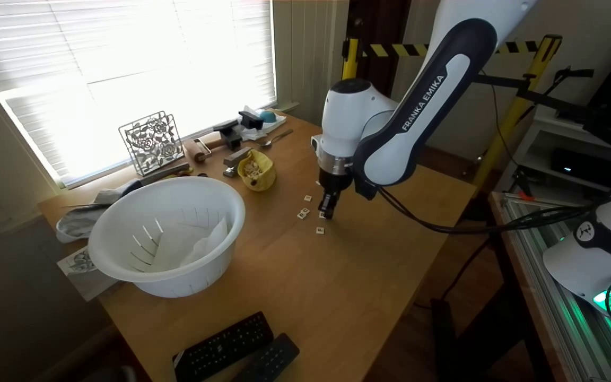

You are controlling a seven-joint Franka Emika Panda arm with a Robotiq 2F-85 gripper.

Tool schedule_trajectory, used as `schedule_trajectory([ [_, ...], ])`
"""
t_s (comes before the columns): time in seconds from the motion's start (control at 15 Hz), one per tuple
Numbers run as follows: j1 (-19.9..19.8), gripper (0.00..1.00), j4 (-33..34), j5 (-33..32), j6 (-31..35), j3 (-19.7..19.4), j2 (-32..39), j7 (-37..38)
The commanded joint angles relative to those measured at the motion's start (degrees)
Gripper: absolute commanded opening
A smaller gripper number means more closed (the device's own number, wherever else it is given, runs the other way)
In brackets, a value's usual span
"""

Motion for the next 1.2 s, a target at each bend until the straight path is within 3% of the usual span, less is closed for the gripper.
schedule_trajectory([
  [0.0,1.0,0.00,1.6,-1.2,-1.3,-1.0,2.6,2.9],
  [1.13,-0.8,0.00,-0.1,0.2,-2.0,0.1,-2.6,3.0],
])
